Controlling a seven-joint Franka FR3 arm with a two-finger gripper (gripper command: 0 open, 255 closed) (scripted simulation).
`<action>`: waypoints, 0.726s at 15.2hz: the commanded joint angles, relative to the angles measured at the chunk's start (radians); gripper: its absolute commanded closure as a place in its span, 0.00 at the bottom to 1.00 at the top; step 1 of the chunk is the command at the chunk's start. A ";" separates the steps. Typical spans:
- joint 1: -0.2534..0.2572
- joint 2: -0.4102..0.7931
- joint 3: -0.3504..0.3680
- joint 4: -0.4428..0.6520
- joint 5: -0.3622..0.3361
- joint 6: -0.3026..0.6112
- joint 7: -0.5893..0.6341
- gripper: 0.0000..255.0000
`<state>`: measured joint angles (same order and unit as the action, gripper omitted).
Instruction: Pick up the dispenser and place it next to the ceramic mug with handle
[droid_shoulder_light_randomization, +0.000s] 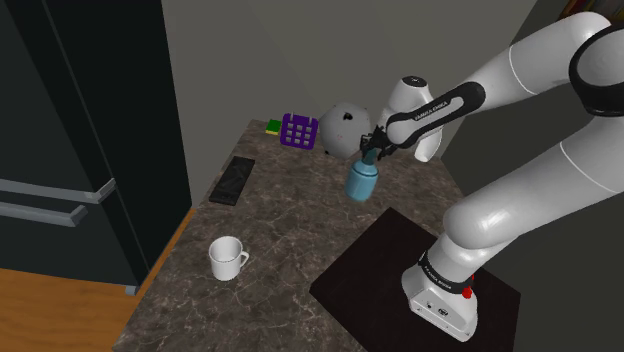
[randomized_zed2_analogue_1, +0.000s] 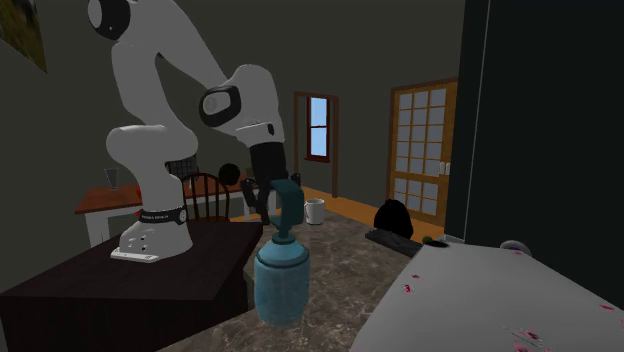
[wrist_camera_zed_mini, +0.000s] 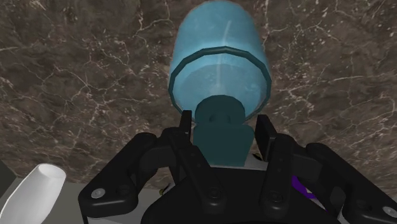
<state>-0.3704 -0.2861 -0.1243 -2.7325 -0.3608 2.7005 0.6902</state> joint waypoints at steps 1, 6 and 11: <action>0.007 -0.025 -0.003 0.009 0.013 -0.033 -0.013 1.00; 0.021 -0.084 -0.006 0.035 0.040 -0.117 -0.039 1.00; 0.032 -0.134 -0.006 0.067 0.061 -0.200 -0.060 1.00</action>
<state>-0.3405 -0.4110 -0.1299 -2.6744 -0.3042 2.5191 0.6357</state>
